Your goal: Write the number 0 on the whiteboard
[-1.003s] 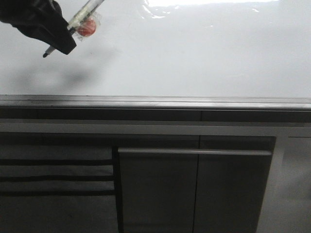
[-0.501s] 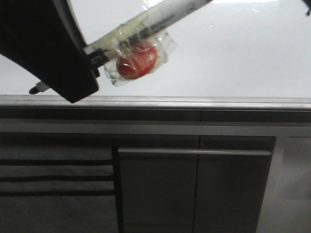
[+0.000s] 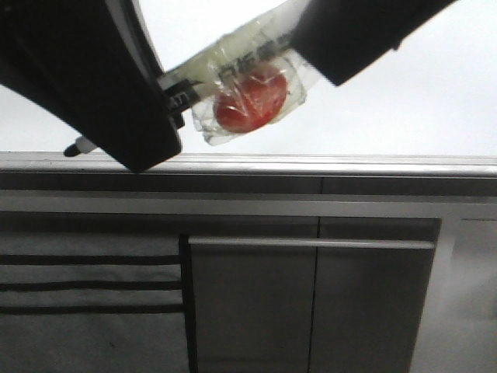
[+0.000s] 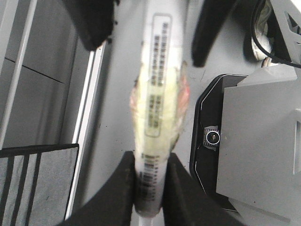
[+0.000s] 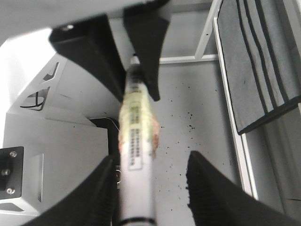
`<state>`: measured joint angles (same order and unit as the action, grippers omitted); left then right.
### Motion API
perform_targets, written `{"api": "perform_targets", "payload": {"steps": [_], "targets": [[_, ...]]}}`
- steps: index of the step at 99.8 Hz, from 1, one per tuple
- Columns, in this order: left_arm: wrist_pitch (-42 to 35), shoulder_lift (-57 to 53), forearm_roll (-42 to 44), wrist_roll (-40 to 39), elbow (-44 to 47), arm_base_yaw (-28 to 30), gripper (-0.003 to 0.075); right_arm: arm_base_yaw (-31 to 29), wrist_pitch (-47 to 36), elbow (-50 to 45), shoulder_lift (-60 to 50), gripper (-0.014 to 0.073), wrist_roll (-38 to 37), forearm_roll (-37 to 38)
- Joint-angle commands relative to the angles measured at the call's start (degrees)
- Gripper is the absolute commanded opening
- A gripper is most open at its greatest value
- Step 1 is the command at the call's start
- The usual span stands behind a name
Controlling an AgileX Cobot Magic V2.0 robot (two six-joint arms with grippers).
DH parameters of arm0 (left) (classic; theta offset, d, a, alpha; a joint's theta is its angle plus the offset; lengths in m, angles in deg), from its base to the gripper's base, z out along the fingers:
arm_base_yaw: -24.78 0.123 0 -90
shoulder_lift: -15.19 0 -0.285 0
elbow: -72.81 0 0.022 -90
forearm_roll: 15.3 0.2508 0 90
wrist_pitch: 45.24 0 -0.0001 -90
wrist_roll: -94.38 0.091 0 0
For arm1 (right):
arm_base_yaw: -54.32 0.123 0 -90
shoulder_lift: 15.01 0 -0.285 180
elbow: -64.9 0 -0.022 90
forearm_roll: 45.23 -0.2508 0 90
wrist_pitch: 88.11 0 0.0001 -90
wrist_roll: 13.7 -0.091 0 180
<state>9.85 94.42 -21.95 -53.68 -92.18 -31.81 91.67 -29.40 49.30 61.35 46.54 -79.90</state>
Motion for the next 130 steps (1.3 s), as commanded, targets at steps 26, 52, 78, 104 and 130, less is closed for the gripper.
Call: {"api": "perform_targets", "payload": {"steps": [26,52,78,104,130], "targets": [[-3.5,-1.6,-0.6,0.0,-1.9,-0.4,-0.002,0.1,-2.0,2.0,-0.6,0.0246,0.7,-4.6],[-3.8,-1.6,-0.6,0.0,-1.9,-0.4,-0.002,0.1,-1.0,2.0,0.3,0.0246,0.9,-5.5],[-3.8,-1.6,-0.6,0.0,-1.9,-0.4,-0.002,0.1,0.0,2.0,0.3,0.0106,3.5,-8.9],[-5.1,-1.6,-0.6,-0.1,-1.9,-0.4,-0.0019,0.1,0.3,2.0,0.3,-0.0036,3.9,-8.4],[-5.4,-1.6,-0.6,-0.1,-1.9,-0.4,-0.0018,0.1,0.4,2.0,0.3,-0.0036,3.9,-8.4]]}}
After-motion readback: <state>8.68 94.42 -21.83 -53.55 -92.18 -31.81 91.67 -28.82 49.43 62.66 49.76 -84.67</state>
